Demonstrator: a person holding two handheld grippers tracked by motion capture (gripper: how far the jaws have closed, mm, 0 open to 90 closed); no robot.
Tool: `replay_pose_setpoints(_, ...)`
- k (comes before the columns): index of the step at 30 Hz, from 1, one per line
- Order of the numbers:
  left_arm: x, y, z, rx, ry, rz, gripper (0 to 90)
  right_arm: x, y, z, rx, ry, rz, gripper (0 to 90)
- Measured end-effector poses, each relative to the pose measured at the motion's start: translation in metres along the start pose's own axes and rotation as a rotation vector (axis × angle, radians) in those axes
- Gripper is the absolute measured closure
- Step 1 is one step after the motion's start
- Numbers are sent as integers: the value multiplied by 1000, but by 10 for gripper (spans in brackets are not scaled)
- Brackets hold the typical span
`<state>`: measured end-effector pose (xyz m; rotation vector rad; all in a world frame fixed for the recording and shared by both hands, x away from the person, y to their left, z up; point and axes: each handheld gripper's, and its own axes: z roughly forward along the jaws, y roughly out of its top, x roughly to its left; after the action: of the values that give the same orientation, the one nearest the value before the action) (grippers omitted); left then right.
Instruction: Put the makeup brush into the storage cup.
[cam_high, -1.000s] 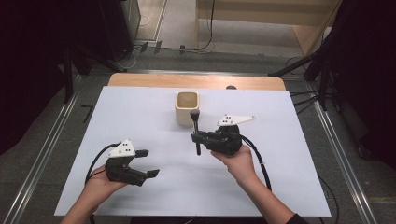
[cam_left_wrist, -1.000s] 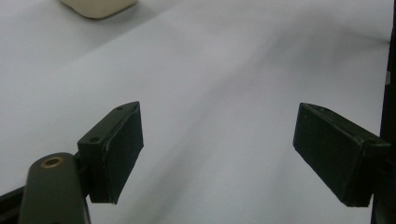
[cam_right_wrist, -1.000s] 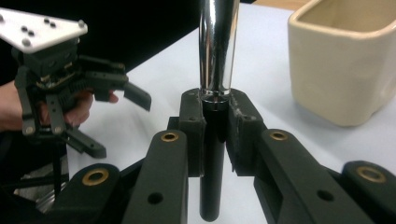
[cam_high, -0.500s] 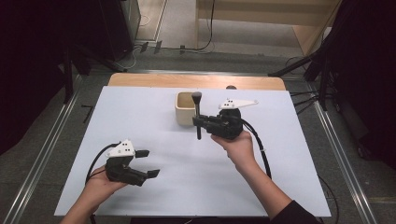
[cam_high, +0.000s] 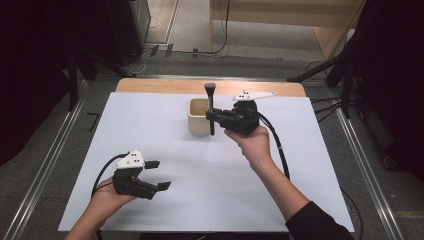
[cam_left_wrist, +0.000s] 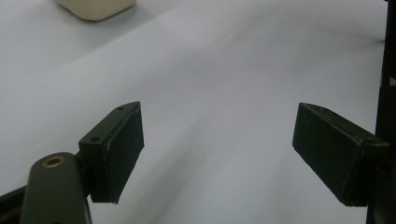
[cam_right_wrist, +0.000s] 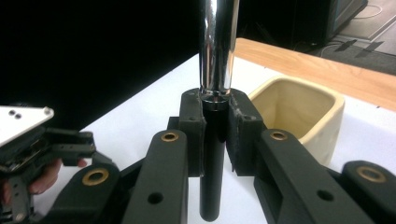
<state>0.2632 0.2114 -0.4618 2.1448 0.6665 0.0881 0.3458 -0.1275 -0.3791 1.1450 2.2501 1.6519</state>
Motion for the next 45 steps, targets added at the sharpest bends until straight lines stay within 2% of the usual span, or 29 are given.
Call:
replay_pose_setpoints(6,1,0,-2,-13,2,-1,175,-2,10,7,-8,-12,6,792)
replay_pose_setpoints(22,0,0,0,6,9,13,177,-14,34,24,-44,-100,6,792)
replay_pose_setpoints(31,1,-1,0,5,9,11,177,-14,39,40,-108,-151,-2,791)
replay_pose_setpoints(35,0,0,1,6,15,17,177,-15,41,46,-105,-172,-3,791)
replay_pose_setpoints(45,0,0,2,7,7,18,177,-17,40,53,-159,-225,-7,791)
